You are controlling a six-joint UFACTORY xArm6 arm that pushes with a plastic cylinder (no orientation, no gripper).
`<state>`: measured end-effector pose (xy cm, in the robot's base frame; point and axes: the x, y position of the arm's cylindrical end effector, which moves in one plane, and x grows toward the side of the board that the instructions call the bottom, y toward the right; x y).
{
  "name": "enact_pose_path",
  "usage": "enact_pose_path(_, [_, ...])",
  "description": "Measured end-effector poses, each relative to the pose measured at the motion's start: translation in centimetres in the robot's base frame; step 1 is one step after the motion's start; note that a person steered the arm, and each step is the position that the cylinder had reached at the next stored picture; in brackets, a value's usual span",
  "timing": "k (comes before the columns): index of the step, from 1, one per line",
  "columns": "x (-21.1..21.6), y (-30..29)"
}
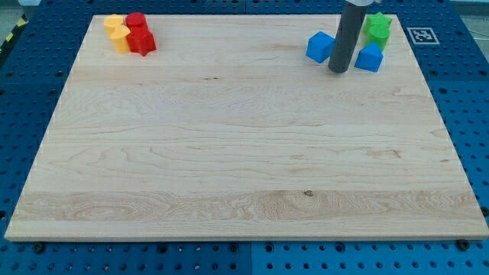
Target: Move the blue triangle bottom right to the green circle
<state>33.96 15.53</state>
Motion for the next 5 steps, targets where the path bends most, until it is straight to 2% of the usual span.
enact_pose_path(1, [0.0, 0.3])
enact_pose_path(2, [-2.4, 1.1])
enact_pose_path(5, [-1.4, 2.8])
